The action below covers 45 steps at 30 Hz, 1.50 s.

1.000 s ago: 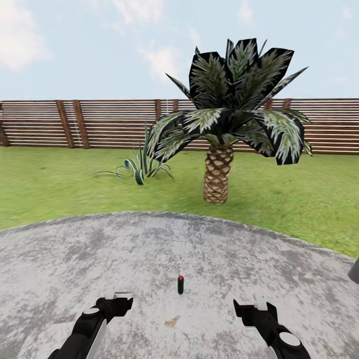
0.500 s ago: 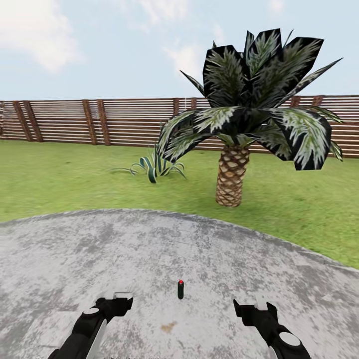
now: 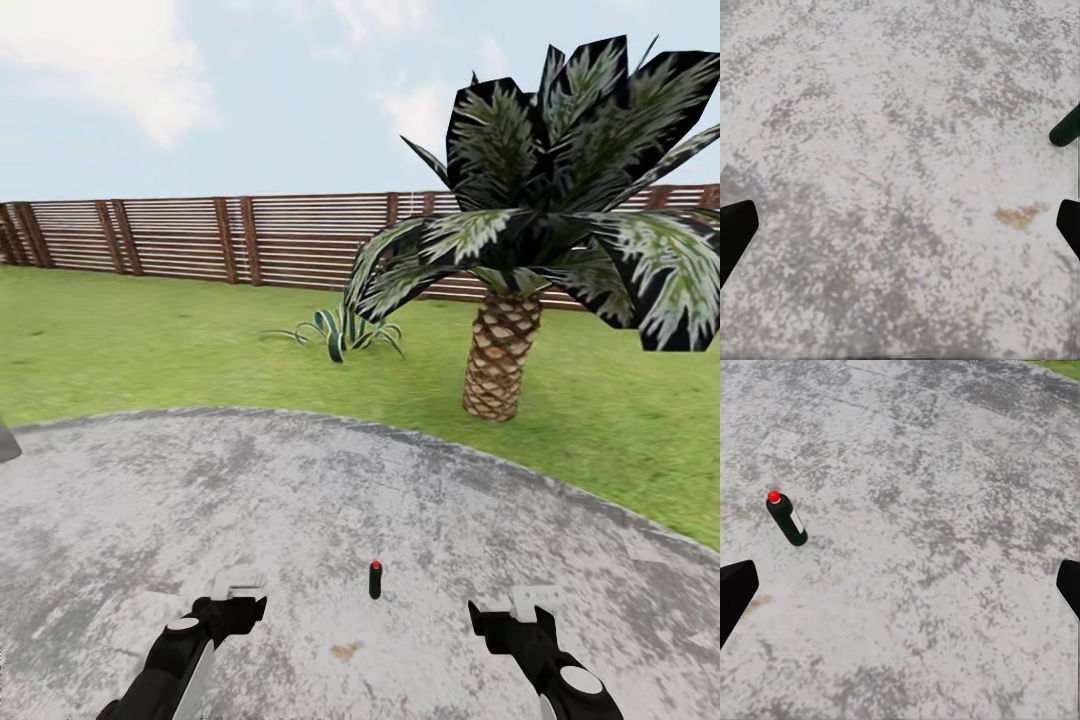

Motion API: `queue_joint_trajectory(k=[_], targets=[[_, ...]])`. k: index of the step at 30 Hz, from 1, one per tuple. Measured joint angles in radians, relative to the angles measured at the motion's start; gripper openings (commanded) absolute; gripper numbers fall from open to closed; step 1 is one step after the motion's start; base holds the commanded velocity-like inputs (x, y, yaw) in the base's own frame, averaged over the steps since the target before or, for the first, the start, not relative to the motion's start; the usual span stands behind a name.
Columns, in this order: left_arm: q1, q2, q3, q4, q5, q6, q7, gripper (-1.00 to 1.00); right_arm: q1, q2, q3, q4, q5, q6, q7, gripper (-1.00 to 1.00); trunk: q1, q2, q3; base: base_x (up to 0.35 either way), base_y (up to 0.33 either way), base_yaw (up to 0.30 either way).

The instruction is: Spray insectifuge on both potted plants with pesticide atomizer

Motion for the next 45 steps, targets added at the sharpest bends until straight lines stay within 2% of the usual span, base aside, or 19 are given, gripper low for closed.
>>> queue_joint_trajectory(k=[5,19,45], targets=[[0.0,0.0,0.0,0.0,0.0,0.0,0.0,1.0,0.0,0.0,0.0,0.0,0.0,0.0,0.0,1.0,0.0,0.0,-0.001,0.0,-0.259,0.039],[0.0,0.0,0.0,0.0,0.0,0.0,0.0,1.0,0.0,0.0,0.0,0.0,0.0,0.0,0.0,1.0,0.0,0.0,-0.001,0.0,-0.095,0.002],[-0.001,0.001,0.002,0.003,0.003,-0.001,0.001,1.0,0.0,0.001,0.002,0.002,0.0,0.0,0.002,1.0,0.0,0.0,-0.001,0.0,-0.048,0.0]])
